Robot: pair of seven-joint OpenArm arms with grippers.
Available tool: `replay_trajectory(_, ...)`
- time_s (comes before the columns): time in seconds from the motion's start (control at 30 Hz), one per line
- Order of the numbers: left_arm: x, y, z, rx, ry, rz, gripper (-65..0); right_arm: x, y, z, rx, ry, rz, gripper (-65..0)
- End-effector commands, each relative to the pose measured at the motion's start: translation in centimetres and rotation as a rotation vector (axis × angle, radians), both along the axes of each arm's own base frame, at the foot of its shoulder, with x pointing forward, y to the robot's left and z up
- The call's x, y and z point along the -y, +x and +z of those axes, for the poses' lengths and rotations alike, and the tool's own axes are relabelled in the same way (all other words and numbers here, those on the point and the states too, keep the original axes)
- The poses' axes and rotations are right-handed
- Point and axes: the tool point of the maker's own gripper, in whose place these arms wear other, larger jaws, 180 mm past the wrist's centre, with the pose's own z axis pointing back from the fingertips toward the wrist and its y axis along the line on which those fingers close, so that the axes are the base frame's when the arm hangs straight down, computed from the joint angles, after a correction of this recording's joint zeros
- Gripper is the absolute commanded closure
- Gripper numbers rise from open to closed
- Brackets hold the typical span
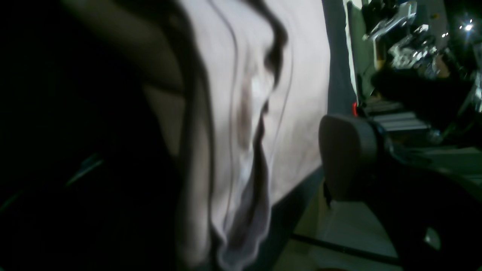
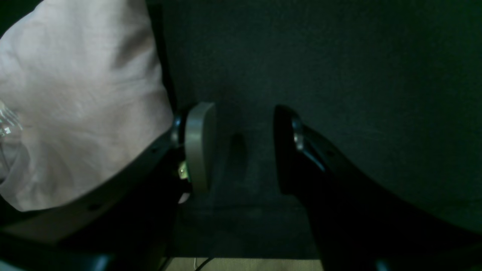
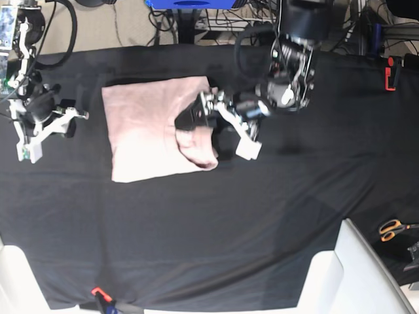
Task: Fold the T-shirt properly
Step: 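Grasp the shirt's folded edge with the left gripper, then drag the grasped edge with the left gripper to rotate and square the bundle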
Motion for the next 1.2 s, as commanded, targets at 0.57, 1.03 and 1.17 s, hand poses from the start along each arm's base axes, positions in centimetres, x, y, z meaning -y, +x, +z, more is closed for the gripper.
replay_trajectory(0.57, 1.7, 1.1, -1.2, -0.057, 0.033, -0.05, 0.0, 0.7, 0.8, 1.0, 0.041, -0.015, -0.001, -24.3)
replay_trajectory(1.03, -4.1, 3.0, -0.5, -0.082, 0.454, -0.318, 0.0, 0.4, 1.2, 1.3, 0.053, -0.009, 0.002, -24.3)
replay_trajectory(1.17, -3.1, 5.9, 1.2, 0.002, 0.567, -0.423, 0.0, 0.2, 1.2, 1.2, 0.051, -0.006, 0.005, -24.3)
